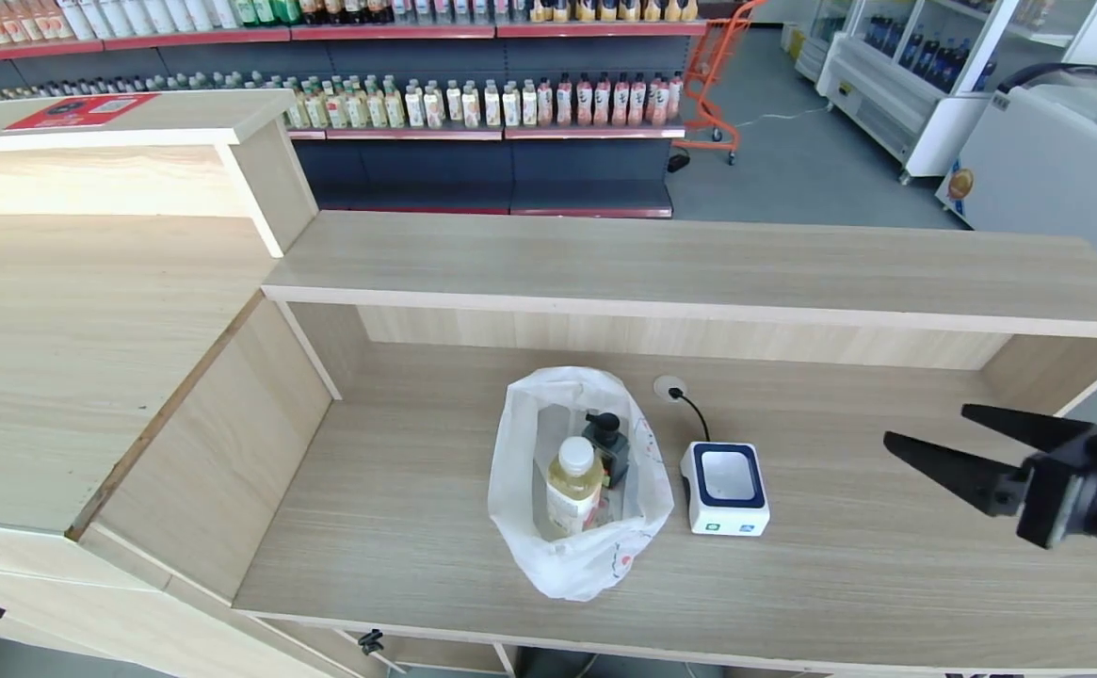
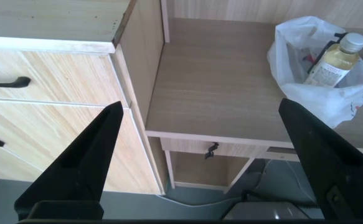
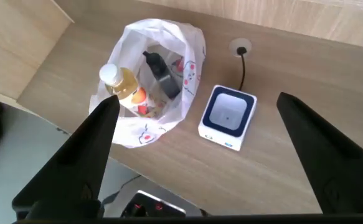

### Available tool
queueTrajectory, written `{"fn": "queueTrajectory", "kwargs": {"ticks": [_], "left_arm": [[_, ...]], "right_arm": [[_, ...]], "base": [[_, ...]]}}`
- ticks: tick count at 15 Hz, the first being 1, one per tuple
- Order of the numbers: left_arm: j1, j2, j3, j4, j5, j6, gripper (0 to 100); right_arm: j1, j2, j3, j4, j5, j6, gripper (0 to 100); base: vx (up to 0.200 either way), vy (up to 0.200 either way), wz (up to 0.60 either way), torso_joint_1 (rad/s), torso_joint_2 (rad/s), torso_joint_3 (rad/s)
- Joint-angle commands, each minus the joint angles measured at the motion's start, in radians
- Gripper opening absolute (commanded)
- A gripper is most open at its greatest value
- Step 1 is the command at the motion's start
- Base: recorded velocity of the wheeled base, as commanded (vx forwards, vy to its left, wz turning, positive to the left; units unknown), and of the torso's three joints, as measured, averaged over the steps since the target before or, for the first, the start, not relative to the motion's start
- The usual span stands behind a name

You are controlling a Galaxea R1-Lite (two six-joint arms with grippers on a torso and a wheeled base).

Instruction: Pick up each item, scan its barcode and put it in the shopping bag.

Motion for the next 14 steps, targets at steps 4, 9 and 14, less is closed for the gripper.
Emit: {"fn": "queueTrajectory", "kwargs": {"ticks": [4, 9, 14], "left_arm": [[0.0, 0.0, 0.0, 0.0, 0.0, 0.001, 100], [0.0, 0.0, 0.0, 0.0, 0.0, 0.0, 100], [0.0, 0.0, 0.0, 0.0, 0.0, 0.001, 100]], "right_arm": [[-0.126, -1.123, 0.385, 0.57, -0.226, -0.037, 100], [-0.127, -1.132, 0.385, 0.57, -0.233, -0.019, 100], [-0.127, -1.133, 0.385, 0.57, -0.233, 0.0, 100]], "base": [[0.0, 0.0, 0.0, 0.0, 0.0, 0.0], [0.0, 0.0, 0.0, 0.0, 0.0, 0.0], [0.0, 0.0, 0.0, 0.0, 0.0, 0.0]]}}
